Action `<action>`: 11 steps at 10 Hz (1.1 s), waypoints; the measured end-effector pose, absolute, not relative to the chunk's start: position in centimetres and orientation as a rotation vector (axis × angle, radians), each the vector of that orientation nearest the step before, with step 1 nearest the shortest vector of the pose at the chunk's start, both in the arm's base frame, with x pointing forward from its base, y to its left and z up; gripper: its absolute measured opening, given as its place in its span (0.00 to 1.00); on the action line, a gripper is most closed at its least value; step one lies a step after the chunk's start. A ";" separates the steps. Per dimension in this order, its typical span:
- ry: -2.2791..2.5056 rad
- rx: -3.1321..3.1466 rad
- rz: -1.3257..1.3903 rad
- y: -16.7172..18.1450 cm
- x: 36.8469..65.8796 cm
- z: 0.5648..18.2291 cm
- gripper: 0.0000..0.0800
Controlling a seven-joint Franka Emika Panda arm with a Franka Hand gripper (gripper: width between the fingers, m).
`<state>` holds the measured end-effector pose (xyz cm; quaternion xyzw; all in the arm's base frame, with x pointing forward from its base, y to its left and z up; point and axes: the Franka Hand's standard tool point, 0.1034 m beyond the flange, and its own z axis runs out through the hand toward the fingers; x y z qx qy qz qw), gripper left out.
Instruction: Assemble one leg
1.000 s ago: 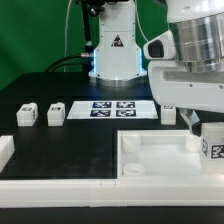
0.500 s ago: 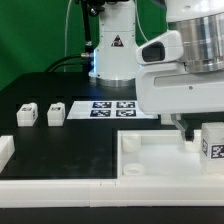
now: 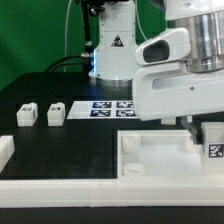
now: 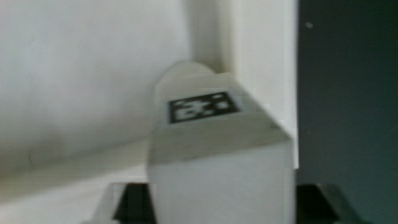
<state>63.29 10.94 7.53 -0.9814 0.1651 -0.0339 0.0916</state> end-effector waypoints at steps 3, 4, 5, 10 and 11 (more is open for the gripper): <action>0.986 -2.782 -0.049 10.6 63.2 7.4 0.38; 1.214 -2.685 -0.021 10.4 63.2 7.4 0.38; 1.499 -2.508 0.008 10.3 62.9 7.3 0.38; 2.086 -1.932 0.142 10.5 62.2 7.2 0.38; 2.064 -1.955 0.137 10.5 62.2 7.2 0.38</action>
Offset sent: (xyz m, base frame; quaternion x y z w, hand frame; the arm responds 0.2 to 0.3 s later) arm 0.0037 0.0067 0.0013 0.0141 -0.0011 0.3847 0.9229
